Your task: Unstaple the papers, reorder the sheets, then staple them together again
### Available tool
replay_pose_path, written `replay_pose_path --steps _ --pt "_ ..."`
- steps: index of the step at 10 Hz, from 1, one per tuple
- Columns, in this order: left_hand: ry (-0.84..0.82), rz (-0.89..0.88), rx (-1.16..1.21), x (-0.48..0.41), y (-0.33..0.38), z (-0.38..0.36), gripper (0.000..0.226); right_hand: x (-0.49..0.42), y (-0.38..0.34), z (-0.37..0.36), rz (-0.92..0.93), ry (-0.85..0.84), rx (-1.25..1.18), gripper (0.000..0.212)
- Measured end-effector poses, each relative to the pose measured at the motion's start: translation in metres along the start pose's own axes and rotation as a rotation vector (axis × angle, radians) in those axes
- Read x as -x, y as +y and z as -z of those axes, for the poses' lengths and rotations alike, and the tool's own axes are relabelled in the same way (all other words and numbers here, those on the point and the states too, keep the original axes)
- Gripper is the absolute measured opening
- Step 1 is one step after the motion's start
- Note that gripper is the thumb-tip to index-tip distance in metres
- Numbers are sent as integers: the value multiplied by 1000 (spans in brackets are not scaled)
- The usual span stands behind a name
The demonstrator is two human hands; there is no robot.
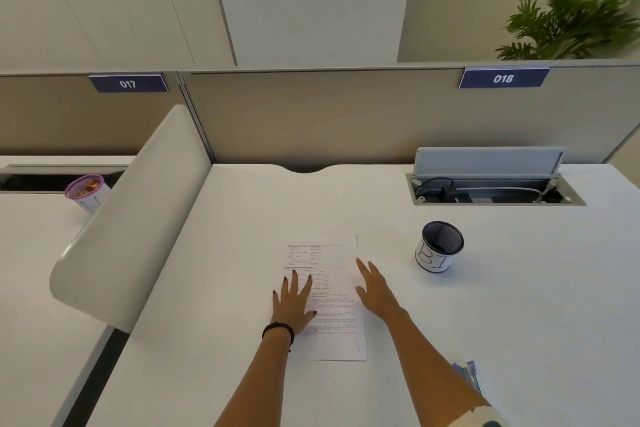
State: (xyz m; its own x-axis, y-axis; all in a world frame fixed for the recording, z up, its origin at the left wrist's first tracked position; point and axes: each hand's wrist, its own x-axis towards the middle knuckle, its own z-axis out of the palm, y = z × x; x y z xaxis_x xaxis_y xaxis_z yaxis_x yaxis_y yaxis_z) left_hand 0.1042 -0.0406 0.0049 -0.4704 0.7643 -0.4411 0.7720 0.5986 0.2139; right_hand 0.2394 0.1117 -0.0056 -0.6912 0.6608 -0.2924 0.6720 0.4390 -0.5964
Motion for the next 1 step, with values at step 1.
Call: replay_pose_path --steps 1 --pt "164 -66 -63 4 21 35 74 5 -10 24 53 58 0 61"
